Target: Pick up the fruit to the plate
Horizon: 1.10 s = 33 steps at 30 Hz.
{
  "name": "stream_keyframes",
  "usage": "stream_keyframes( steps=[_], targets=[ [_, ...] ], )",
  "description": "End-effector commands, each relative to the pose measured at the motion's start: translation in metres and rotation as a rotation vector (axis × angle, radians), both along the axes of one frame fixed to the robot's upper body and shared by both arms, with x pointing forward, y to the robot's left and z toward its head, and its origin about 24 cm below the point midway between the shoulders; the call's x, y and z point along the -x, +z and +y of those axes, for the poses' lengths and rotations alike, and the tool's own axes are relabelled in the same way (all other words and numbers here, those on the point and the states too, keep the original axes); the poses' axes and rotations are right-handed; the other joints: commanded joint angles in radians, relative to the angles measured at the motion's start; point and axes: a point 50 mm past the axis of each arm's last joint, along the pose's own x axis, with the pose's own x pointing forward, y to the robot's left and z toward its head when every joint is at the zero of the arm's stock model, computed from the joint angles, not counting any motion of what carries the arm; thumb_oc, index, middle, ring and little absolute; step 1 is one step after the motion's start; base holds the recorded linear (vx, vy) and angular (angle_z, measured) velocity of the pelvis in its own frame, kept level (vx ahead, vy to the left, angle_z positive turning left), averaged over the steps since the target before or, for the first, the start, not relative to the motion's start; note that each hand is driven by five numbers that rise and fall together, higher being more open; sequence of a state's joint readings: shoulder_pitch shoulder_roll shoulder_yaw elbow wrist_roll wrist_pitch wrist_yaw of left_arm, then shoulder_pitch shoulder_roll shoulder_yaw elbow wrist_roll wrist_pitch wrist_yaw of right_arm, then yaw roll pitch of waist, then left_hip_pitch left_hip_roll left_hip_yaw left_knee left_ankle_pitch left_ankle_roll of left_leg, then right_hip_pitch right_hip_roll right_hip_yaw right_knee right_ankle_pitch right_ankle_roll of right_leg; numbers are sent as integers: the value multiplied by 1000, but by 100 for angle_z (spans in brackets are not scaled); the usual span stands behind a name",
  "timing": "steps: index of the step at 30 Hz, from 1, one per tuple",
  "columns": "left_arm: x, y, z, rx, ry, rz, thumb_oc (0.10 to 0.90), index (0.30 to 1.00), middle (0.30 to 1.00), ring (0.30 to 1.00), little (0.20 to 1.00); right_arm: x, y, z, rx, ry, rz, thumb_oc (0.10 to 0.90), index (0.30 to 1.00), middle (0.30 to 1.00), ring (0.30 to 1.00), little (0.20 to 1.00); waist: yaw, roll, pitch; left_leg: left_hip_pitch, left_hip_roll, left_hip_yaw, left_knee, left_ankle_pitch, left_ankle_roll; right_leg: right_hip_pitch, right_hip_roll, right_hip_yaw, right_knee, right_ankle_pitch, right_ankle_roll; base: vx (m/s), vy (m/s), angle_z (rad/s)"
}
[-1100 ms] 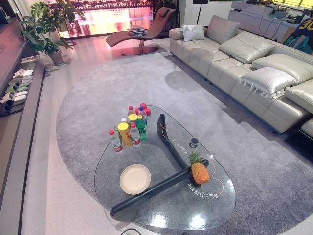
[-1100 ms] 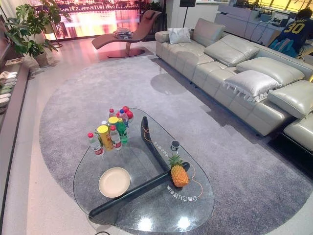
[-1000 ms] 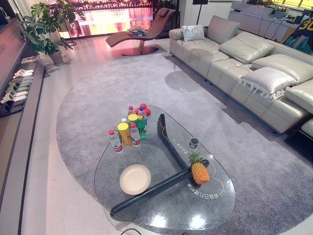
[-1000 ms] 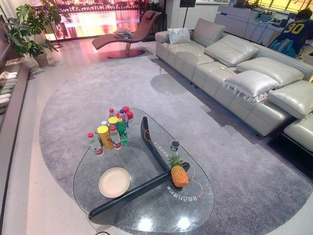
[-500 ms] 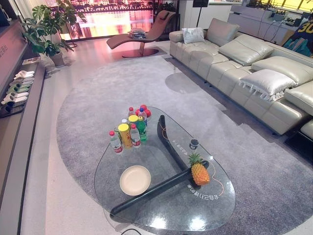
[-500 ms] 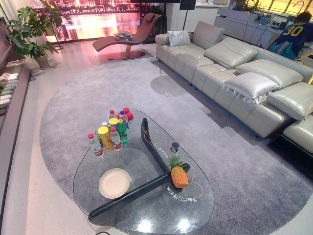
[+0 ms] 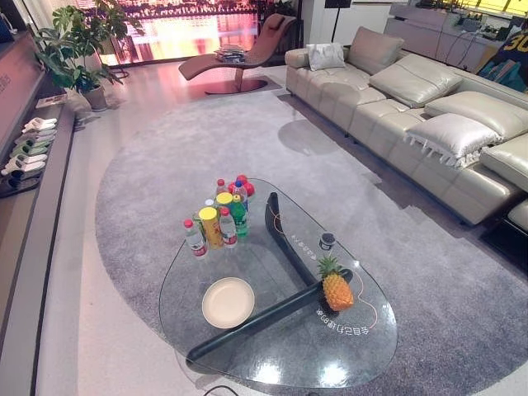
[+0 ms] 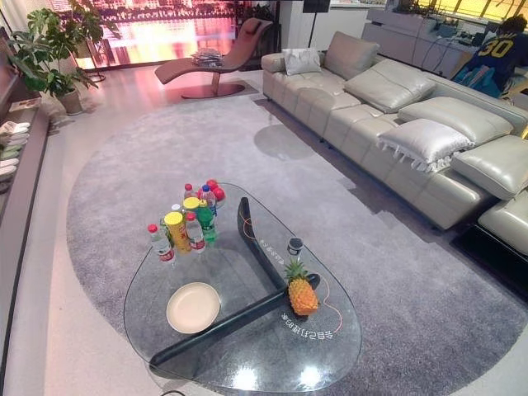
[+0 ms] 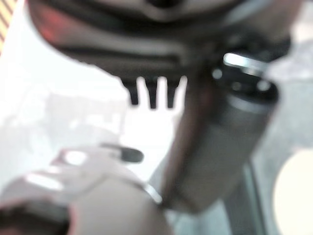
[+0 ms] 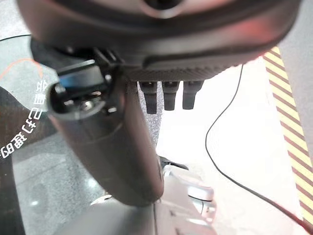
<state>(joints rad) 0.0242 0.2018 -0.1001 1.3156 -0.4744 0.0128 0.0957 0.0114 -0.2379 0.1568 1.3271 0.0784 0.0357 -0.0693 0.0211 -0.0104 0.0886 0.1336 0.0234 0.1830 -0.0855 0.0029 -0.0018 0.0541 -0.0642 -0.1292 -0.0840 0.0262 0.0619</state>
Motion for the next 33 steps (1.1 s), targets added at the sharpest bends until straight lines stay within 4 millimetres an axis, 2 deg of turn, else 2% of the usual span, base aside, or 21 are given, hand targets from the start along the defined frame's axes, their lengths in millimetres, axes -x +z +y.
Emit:
stream_keyframes(
  steps=[1,8,9,11,16,18,21,22,24,29,31,33],
  targets=[
    [-31,4,-3,-13,15,-70,800,900,900,900,900,-33,8,-8,101,26,-81,800,900,900,900,900,-5,-28,61,-38,-12,-20,44,-40,-31,6,-15,-7,65,-12,29,-39,-9,-3],
    [-43,8,0,-18,15,-118,800,900,900,900,900,-59,20,-19,167,-136,-256,800,900,900,900,900,-10,-32,112,-78,-12,-22,51,-35,-25,-45,-6,8,84,-9,30,-31,-9,-2],
    [-54,11,3,-20,14,-158,800,900,900,900,900,-81,30,-25,197,-162,-368,800,900,900,900,900,-8,-36,147,-113,-14,-25,67,-33,-23,-83,-3,14,100,-5,30,-195,-46,-3],
    [-63,15,6,-29,13,-193,800,900,900,900,900,-105,44,-30,225,-185,-491,800,900,900,900,900,-3,-41,184,-146,-17,-33,74,-28,-21,-116,3,18,110,2,30,-182,-58,-8],
    [-64,18,14,-48,22,-220,800,900,900,900,900,-138,72,-36,274,-219,-690,800,900,900,900,900,2,-50,230,-179,-24,-36,88,-30,-14,-148,10,16,122,6,32,-34,-24,-5],
    [-63,20,19,-56,27,-243,800,900,900,900,900,-157,94,-43,236,-308,-820,800,900,900,900,900,3,-55,262,-211,-27,-33,112,-33,-13,-173,10,9,134,9,33,-54,-18,1],
    [-64,21,21,-52,35,-265,800,900,900,900,900,-178,127,-50,250,-326,-968,800,900,900,900,900,4,-56,296,-245,-30,-33,140,-34,-13,-199,8,-2,152,11,32,-43,6,3],
    [-64,22,21,-51,36,-268,800,900,900,900,900,-181,132,-50,252,-328,-990,800,900,900,900,900,3,-55,300,-251,-30,-33,147,-35,-13,-203,8,-4,156,10,31,-19,22,3],
    [-63,22,23,-43,48,-284,800,900,900,900,900,-194,161,-53,270,-321,-1109,800,900,900,900,900,2,-56,323,-277,-31,-32,177,-39,-12,-225,6,-11,181,4,28,-16,24,4],
    [-63,24,26,-37,63,-310,800,900,900,900,900,-210,212,-56,314,-304,-1337,800,900,900,900,900,1,-60,359,-325,-36,-30,228,-49,-11,-261,4,-20,211,-3,24,-18,20,6],
    [-68,26,25,-35,61,-327,800,900,900,900,900,-218,242,-53,320,-298,-1469,800,900,900,900,900,2,-61,378,-350,-37,-27,252,-55,-10,-281,4,-24,221,-4,22,-32,18,3],
    [-70,27,25,-33,59,-337,800,900,900,900,900,-221,257,-52,318,-294,-1531,800,900,900,900,900,3,-62,388,-364,-38,-26,266,-59,-9,-292,4,-26,228,-5,21,0,0,0]
  ],
)
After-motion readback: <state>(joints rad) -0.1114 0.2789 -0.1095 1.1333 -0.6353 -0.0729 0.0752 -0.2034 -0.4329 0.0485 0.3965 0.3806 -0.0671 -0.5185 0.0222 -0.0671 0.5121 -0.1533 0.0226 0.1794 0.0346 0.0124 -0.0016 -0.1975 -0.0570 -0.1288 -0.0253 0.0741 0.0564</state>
